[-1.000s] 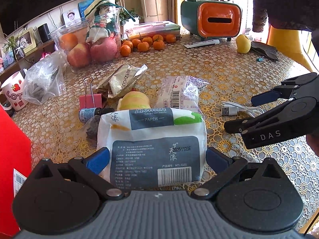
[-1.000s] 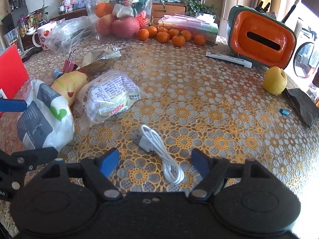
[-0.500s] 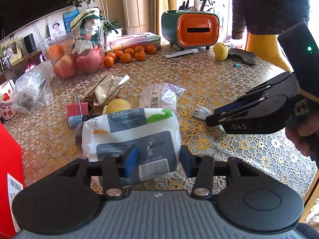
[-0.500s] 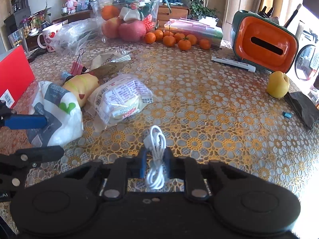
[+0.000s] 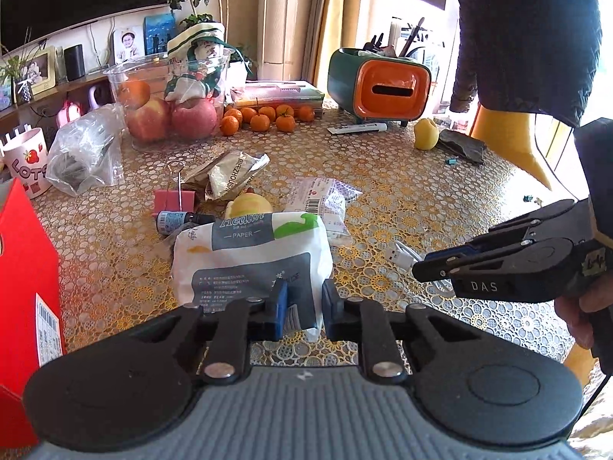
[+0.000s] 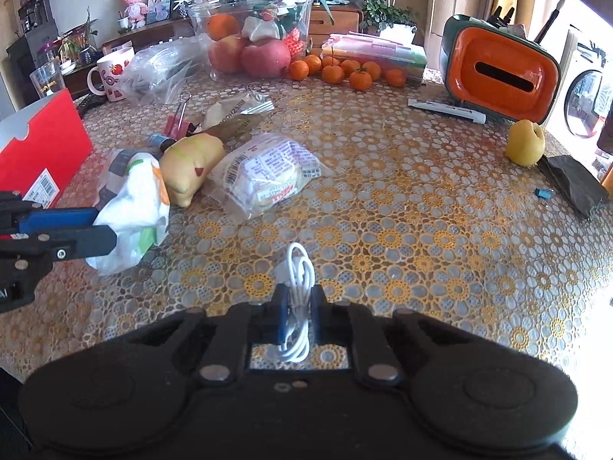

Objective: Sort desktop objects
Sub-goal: 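Carry the paper-towel pack and cable over the red box with both grippers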

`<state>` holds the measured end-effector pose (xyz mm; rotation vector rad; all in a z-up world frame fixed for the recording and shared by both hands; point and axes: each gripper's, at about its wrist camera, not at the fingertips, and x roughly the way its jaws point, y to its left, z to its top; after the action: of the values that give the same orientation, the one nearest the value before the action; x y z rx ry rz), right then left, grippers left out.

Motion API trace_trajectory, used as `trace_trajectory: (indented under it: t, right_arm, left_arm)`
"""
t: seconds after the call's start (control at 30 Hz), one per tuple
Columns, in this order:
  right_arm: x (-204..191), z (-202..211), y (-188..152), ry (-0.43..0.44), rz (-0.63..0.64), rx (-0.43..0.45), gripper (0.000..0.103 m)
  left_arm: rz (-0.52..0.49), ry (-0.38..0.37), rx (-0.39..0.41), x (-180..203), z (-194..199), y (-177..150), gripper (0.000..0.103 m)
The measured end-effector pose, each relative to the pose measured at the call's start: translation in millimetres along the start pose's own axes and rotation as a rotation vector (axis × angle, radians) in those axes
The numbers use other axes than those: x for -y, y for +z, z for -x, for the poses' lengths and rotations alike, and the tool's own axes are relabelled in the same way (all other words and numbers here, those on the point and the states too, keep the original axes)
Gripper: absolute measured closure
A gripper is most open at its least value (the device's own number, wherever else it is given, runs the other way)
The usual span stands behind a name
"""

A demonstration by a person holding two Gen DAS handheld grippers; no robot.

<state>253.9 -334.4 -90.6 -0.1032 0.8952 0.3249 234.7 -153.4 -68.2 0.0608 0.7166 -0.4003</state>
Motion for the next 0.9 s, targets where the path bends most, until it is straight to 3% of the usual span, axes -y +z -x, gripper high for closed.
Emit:
trace_trajectory:
  t: [0.47,0.9]
  right_arm:
    - [-42.0,49.7,-11.6,0.071,-0.055,0.012,0.092]
    - [-75.1,75.9,-14.0,0.083,-0.055,0.009,0.092]
  left_arm:
    - [0.105,-0.006,0.049,-29.5,58.6,-21.3,0.092]
    - [0.169,-0.037,0.070,-52.1,97.3,-41.3,0.094]
